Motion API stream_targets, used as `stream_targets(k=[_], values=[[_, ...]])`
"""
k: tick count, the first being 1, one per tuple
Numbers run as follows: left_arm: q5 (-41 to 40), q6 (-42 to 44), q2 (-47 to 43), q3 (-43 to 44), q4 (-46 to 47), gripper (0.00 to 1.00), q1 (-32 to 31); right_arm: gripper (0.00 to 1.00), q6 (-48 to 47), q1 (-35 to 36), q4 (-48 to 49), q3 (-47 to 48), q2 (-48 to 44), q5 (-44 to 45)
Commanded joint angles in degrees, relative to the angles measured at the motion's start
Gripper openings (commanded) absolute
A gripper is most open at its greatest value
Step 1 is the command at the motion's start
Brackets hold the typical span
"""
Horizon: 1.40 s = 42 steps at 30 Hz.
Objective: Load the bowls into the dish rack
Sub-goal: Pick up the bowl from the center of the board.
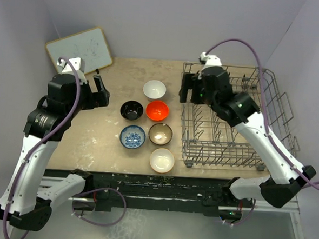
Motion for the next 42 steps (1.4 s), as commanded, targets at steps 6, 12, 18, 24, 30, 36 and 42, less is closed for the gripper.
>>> stream_targets(k=[6, 12, 18, 24, 30, 36, 42], values=[[-12.8, 1.5, -4.6, -0.5, -6.4, 0.99, 0.4, 0.81, 3.7, 12.6, -0.4, 2.4, 5.0, 1.6], [-21.9, -1.4, -8.0, 1.9, -9.3, 0.99, 0.4, 0.79, 9.6, 28.6, -4.5, 5.1, 10.3, 6.6], [-26.6, -0.7, -12.6, 4.4, -10.1, 0.99, 0.4, 0.76, 15.1, 36.1, -6.6, 2.2, 15.9, 7.1], [-26.6, -1.0, -13.7, 5.6, -12.9, 0.99, 0.3, 0.69, 19.5, 38.9, -6.2, -4.1, 16.9, 4.3], [-25.6, -2.7, -15.0, 4.6, -13.6, 0.99, 0.3, 0.68, 23.9, 44.0, -7.6, -6.8, 21.1, 4.7], [-24.8, -3.6, -15.1, 4.5, -13.9, 0.99, 0.3, 0.65, 28.6, 45.9, -8.1, -10.0, 24.6, 6.2], [-24.7, -3.9, -15.5, 3.9, -14.0, 0.99, 0.3, 0.62, 29.8, 45.9, -8.5, -11.8, 26.4, 7.2]])
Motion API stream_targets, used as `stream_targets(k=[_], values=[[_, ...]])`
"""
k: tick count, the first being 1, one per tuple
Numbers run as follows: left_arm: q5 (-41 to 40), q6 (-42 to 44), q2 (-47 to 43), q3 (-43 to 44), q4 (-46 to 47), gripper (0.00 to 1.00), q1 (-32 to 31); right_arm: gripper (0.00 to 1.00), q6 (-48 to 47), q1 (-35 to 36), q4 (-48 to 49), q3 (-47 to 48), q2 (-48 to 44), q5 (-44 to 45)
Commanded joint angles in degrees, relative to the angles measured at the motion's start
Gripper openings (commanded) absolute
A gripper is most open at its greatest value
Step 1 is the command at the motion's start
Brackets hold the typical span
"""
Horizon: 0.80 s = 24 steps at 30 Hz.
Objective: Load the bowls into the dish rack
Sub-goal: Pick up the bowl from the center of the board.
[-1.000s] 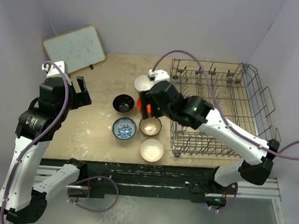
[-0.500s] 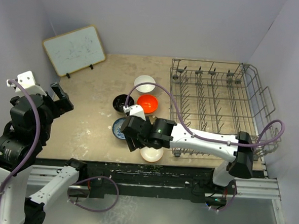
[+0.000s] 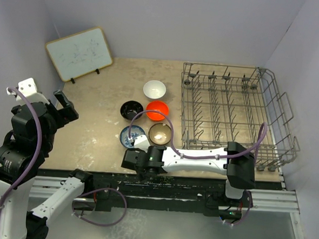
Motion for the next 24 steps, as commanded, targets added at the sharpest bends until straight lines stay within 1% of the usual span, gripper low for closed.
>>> stream_targets(k=[1, 4, 6, 12, 18, 20, 24], values=[[0.4, -1.1, -0.7, -0.9, 0.4, 0.99, 0.3, 0.62, 2.8, -0.2, -0.7, -0.5, 0.2, 2.2], [-0.1, -1.4, -1.1, -1.8, 0.5, 0.99, 0.3, 0.57, 1.9, -0.2, 1.2, -1.2, 1.4, 1.9], [-0.5, -1.3, -1.2, -2.3, 0.6, 0.99, 0.3, 0.51, 1.1, -0.3, 1.9, -1.0, 2.2, 2.7], [-2.2, -1.0, -1.5, -3.4, 1.9, 0.99, 0.3, 0.5, -1.0, -0.9, 1.5, 1.7, 6.4, 4.5], [-3.5, -0.5, -1.4, -4.7, 3.5, 0.99, 0.3, 0.47, -2.6, -3.6, 2.8, 0.5, 6.1, 5.5], [-3.8, -0.4, -1.4, -5.3, 4.1, 0.99, 0.3, 0.35, -3.6, -4.7, 3.8, -0.3, 5.8, 5.1], [-3.7, -0.5, -1.1, -6.1, 4.8, 0.99, 0.3, 0.18, -5.5, -5.0, 5.3, -0.9, 5.9, 4.4]])
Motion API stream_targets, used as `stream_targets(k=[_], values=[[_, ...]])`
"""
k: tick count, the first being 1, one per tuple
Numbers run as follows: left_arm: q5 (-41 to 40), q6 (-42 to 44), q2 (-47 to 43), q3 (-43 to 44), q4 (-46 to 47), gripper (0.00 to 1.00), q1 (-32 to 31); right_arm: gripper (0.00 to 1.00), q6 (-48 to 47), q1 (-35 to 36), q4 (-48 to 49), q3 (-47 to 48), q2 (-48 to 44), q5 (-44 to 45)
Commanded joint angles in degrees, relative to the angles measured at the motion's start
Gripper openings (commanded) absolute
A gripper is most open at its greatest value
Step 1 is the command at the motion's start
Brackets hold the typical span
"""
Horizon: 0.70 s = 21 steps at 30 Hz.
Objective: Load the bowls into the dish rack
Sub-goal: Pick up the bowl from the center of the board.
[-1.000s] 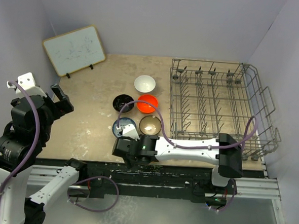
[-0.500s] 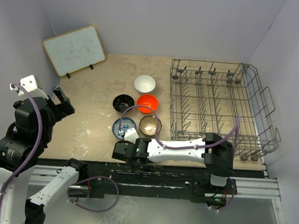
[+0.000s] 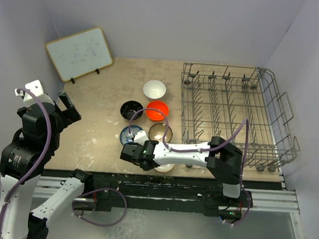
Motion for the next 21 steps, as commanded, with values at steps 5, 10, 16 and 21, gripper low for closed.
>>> stream_targets(k=[5, 10, 16, 21], values=[[-1.2, 0.0, 0.2, -0.8, 3.3, 0.99, 0.3, 0.0, -3.9, -0.4, 5.3, -2.1, -2.4, -1.0], [-1.1, -0.4, -0.1, -1.2, 3.0, 0.99, 0.3, 0.0, -3.9, -0.3, 5.7, -2.7, -3.0, -2.2], [0.0, -0.5, 0.2, 0.1, 2.9, 0.99, 0.3, 0.0, -7.1, 0.2, 2.7, 2.2, -9.2, -5.2], [1.5, -0.7, 0.3, 1.1, 2.7, 0.99, 0.3, 0.0, -8.0, 0.1, 4.2, 4.4, -20.2, -12.3]])
